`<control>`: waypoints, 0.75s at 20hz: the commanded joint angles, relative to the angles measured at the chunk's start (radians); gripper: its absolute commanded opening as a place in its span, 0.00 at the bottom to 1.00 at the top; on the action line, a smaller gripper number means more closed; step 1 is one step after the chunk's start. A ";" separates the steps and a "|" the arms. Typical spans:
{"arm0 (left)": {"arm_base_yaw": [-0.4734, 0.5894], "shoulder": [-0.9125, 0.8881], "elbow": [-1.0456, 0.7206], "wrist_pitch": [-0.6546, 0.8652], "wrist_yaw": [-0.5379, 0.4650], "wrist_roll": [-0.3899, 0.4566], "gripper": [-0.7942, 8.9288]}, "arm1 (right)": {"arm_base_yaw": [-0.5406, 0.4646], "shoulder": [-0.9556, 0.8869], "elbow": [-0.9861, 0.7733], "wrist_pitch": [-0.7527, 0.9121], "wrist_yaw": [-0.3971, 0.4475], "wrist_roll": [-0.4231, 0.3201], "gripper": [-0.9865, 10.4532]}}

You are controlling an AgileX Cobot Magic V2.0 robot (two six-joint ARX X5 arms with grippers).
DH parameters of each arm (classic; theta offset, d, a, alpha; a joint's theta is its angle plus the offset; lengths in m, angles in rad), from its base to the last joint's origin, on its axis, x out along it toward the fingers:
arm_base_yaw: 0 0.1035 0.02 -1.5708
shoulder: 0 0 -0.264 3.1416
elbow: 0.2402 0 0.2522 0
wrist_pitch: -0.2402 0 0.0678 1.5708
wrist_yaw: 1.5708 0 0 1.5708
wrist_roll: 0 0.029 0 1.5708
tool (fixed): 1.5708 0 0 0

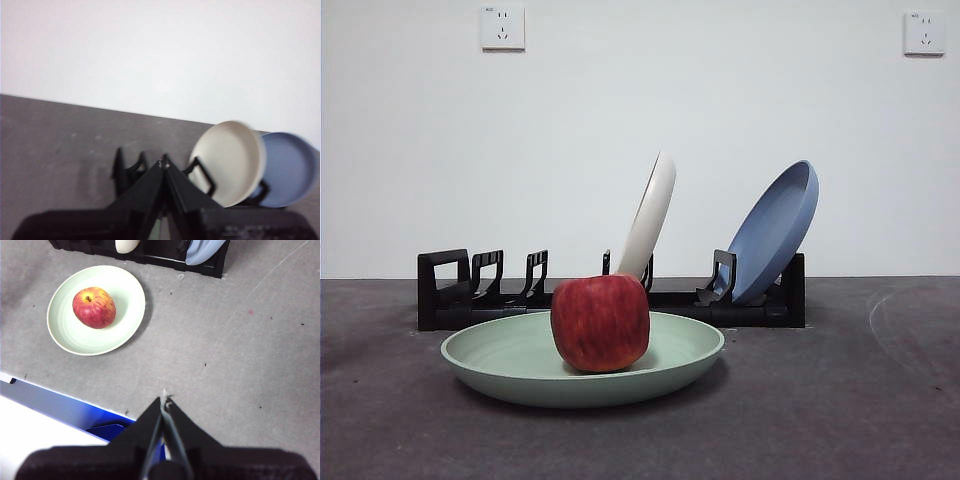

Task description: Take the green plate from the plate rack,put the plate on the table,take the apple from the table,put the apple in the plate

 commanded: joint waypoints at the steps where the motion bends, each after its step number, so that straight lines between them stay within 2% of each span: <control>1: 0.042 -0.095 -0.165 0.072 -0.005 0.018 0.08 | 0.002 0.000 -0.005 0.004 0.002 0.008 0.09; 5: 0.087 -0.227 -0.355 0.153 -0.005 0.018 0.08 | 0.002 0.000 -0.005 0.004 0.002 0.008 0.09; 9: 0.090 -0.227 -0.458 0.257 -0.005 0.023 0.08 | 0.002 0.000 -0.005 0.003 0.002 0.008 0.09; 15: 0.101 -0.227 -0.473 0.121 -0.006 0.091 0.08 | 0.002 0.000 -0.005 0.003 0.017 0.008 0.09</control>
